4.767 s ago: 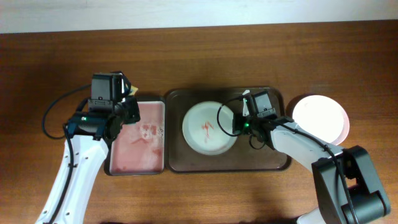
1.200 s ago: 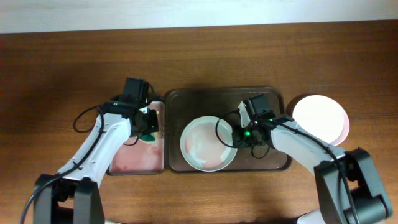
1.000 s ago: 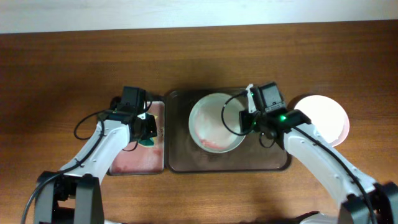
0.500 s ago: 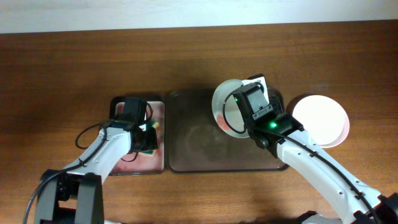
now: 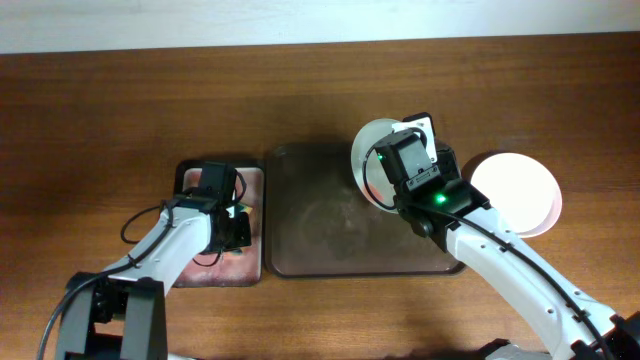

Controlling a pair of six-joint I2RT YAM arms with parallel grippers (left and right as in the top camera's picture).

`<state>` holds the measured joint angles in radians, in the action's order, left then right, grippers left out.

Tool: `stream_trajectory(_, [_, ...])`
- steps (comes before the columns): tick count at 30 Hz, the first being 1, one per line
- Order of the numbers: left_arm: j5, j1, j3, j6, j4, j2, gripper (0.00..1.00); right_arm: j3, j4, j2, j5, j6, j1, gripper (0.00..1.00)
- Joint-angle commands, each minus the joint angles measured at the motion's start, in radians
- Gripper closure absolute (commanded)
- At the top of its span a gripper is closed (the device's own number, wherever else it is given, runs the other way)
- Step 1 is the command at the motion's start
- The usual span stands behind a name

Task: Clean dirty plates on tray and stack at the side

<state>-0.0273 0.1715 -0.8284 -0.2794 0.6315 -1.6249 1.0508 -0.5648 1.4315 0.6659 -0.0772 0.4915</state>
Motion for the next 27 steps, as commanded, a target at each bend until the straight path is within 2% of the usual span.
stream_trajectory(1, [-0.024, -0.005, -0.072, 0.005, 0.012, 0.032, 0.45, 0.023, 0.003, -0.027, 0.027, -0.005, 0.007, 0.96])
stream_trajectory(3, [-0.045, -0.005, -0.095, 0.005, 0.005, 0.032, 0.38, 0.023, 0.003, -0.027, 0.027, -0.005, 0.006, 0.96])
stream_trajectory(11, [-0.067, -0.005, -0.094, 0.004, -0.050, -0.068, 0.37, 0.023, 0.003, -0.027, 0.027, -0.005, 0.006, 0.96])
stream_trajectory(12, [-0.067, -0.005, -0.094, 0.005, -0.064, -0.081, 0.39, 0.023, 0.003, -0.027, 0.027, -0.005, 0.007, 0.96])
stream_trajectory(15, [-0.067, -0.005, -0.094, 0.004, -0.072, -0.096, 0.50, 0.023, 0.003, -0.027, 0.027, -0.005, 0.006, 0.96])
stream_trajectory(16, [-0.067, -0.005, -0.094, 0.005, -0.079, -0.095, 0.70, 0.023, 0.003, -0.027, 0.027, -0.005, 0.006, 0.96])
stream_trajectory(17, [-0.067, -0.005, -0.095, 0.004, -0.087, -0.095, 1.00, 0.023, 0.003, -0.027, 0.027, -0.005, 0.006, 0.96])
stream_trajectory(22, [-0.068, -0.005, -0.185, 0.005, -0.054, -0.090, 1.00, 0.023, 0.002, -0.027, 0.027, -0.005, 0.006, 0.96])
stream_trajectory(23, [-0.071, -0.005, -0.216, 0.005, -0.031, -0.089, 0.93, 0.023, 0.002, -0.027, 0.027, -0.005, 0.007, 0.96])
stream_trajectory(24, [-0.071, -0.005, -0.240, 0.005, -0.008, -0.089, 0.59, 0.023, 0.001, -0.027, 0.027, -0.005, 0.006, 0.96])
stream_trajectory(25, [-0.071, -0.005, -0.253, 0.005, 0.016, -0.089, 0.44, 0.023, 0.000, -0.027, 0.027, -0.005, 0.006, 0.96])
stream_trajectory(27, [-0.070, -0.005, -0.252, 0.005, 0.093, -0.092, 0.39, 0.023, -0.001, -0.027, 0.027, -0.005, 0.006, 0.96])
